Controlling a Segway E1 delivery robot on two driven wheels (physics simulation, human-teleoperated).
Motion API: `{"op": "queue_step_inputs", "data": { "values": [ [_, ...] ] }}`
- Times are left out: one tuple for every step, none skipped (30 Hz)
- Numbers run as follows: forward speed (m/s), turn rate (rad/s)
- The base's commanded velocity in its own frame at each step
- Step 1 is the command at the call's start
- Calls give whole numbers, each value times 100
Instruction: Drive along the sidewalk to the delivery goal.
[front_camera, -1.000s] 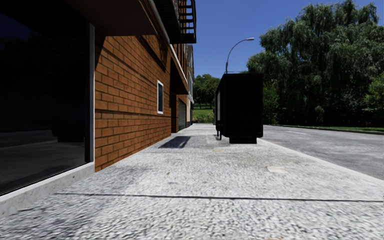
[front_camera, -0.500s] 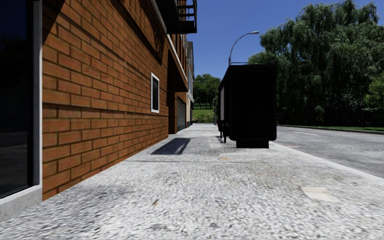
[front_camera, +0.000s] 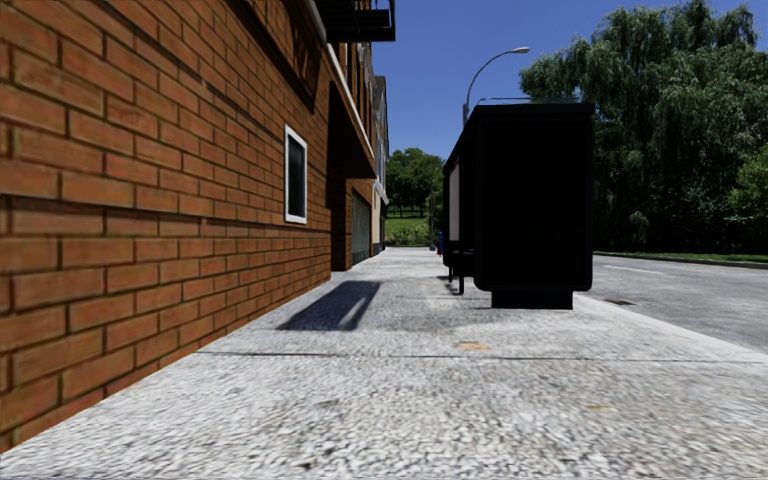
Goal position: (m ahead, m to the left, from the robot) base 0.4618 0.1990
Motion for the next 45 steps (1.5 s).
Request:
{"op": "queue_step_inputs", "data": {
  "values": [
    [200,0],
    [200,0],
    [200,0],
    [200,0],
    [200,0],
    [200,0],
    [200,0],
    [200,0],
    [200,0],
    [200,0],
    [200,0],
    [200,0],
    [199,0],
    [198,0],
    [197,0],
    [196,0],
    [196,0],
    [196,0],
    [196,0],
    [191,0],
    [180,0],
    [162,0],
    [81,0],
    [48,0],
    [48,0],
    [0,0],
    [0,0],
    [0,0],
    [0,0],
    [0,0],
    [0,0],
    [0,0],
    [0,0],
    [0,0],
    [0,0],
    [0,0],
    [0,0],
    [0,0],
    [0,0],
    [0,0],
    [0,0],
    [0,0],
    [0,0],
    [0,0],
    [0,0]
  ]
}}
